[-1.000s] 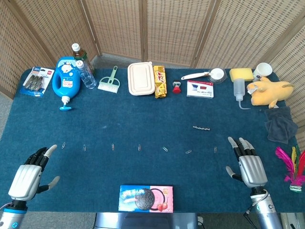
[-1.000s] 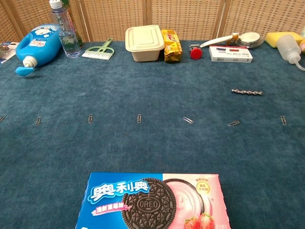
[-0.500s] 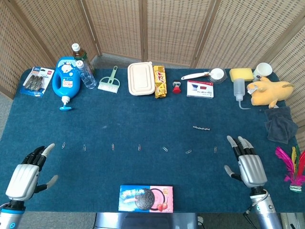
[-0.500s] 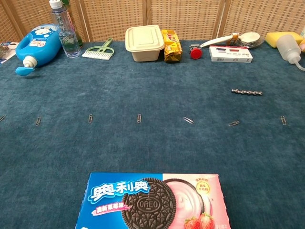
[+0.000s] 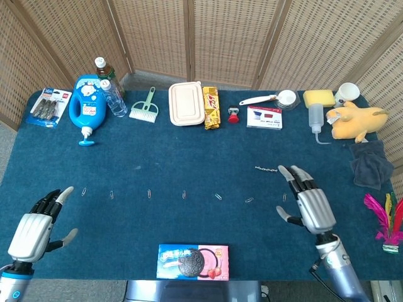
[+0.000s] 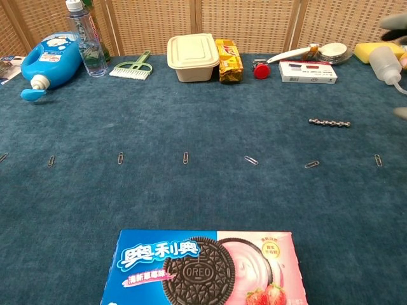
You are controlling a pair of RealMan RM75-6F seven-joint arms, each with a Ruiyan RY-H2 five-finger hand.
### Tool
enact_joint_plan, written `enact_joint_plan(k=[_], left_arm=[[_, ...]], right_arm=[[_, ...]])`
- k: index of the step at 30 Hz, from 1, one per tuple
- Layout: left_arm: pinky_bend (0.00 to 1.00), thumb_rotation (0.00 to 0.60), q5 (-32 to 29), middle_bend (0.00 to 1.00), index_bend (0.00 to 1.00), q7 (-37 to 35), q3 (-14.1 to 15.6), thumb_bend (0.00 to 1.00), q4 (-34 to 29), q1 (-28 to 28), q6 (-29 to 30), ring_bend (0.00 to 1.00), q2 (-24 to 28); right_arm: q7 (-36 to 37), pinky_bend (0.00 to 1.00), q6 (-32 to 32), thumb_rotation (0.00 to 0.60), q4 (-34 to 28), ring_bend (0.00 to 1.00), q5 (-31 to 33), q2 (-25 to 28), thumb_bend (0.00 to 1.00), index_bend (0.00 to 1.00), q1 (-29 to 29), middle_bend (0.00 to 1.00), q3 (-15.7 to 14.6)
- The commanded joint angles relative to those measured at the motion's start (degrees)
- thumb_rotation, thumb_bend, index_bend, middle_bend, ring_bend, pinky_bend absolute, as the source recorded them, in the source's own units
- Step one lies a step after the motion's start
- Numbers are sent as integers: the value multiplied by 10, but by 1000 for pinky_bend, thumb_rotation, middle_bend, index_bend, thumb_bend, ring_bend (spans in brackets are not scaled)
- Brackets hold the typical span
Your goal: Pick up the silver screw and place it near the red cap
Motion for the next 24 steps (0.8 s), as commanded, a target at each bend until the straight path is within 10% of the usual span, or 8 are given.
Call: enact_joint_plan(k=[1, 10, 24], left_arm=[[182, 600, -1, 175, 54, -1, 2, 416, 1, 1, -1, 112, -1], [182, 600, -11, 175, 54, 4, 2, 416, 2, 1, -6, 112, -2], [182, 600, -22, 175, 54, 18, 0, 416, 0, -5, -21, 112, -3]], right_arm=[[103, 360, -68, 600, 12, 294, 20, -13, 298, 0, 62, 257, 40], [129, 692, -149, 600, 158, 807, 84, -89, 284, 179, 158, 684, 102], [45, 813, -269, 600, 336, 947, 162, -140, 278, 488, 242, 887, 106]])
